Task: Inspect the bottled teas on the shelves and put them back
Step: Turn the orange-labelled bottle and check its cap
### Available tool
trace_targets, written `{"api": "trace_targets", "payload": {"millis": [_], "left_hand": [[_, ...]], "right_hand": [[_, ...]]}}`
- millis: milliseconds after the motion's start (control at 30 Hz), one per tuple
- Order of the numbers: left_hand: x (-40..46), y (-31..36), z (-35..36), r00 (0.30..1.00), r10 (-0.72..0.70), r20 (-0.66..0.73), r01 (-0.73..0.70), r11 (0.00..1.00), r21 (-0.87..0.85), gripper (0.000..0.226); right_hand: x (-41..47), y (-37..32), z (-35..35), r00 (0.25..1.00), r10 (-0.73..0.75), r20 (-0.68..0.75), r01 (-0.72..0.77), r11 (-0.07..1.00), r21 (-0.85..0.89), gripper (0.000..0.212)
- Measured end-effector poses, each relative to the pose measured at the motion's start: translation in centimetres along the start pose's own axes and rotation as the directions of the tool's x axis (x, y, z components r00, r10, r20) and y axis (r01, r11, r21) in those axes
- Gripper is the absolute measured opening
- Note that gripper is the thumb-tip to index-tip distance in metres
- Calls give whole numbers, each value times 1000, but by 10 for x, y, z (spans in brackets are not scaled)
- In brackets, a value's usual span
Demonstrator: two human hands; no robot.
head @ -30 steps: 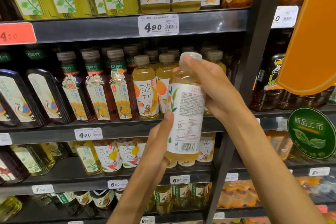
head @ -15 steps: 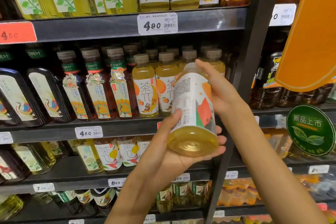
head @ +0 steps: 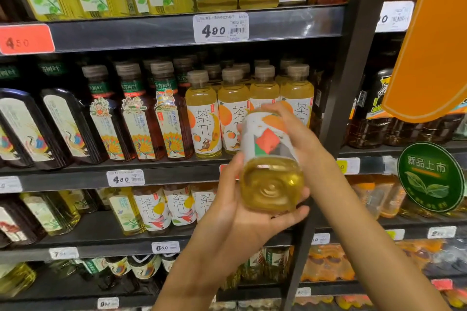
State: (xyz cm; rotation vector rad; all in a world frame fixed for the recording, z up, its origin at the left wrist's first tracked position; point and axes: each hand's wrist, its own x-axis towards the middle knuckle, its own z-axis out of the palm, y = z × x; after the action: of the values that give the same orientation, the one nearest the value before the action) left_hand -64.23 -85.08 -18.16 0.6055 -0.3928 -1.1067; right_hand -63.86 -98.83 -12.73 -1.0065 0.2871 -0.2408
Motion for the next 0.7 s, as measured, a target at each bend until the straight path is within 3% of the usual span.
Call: {"api": "trace_targets", "payload": {"millis": [100,200,267,367,500,567,633,700], "left_hand": [[-3,-2,-12,981,102,-167,-36,932,360,80],[-5,1,-15,965,228,-126,-75,707,703,71],[-2,4,-13,966,244,-85,-100,655,749,66],[4,4,-12,958,285,-28,-174,656,734,70],[8,6,-12,967,244,71,-240,785,571,82],[12,8,-11,967,238,88,-246,791,560,84],[18,11,-11,951,303,60,-268,713,648,82],[22,15,-12,905,419,74,-324,569,756,70]], "right_hand": [[7,-11,-3,986,-166,-5,166,985,-37,10],[4,-19,-10,915,-386,119,403,897,-183,9],[-1,-22,-11,859,-474,193,511,822,-251,26],[-12,-29,-4,784,-571,244,617,760,-204,41],[-19,-36,-4,779,-494,386,603,759,-246,52],[-21,-37,-3,771,-478,421,608,749,-263,56],[-24,-36,-2,726,-546,418,670,700,-247,58],[-27,-32,-2,650,-644,404,754,612,-238,62]]}}
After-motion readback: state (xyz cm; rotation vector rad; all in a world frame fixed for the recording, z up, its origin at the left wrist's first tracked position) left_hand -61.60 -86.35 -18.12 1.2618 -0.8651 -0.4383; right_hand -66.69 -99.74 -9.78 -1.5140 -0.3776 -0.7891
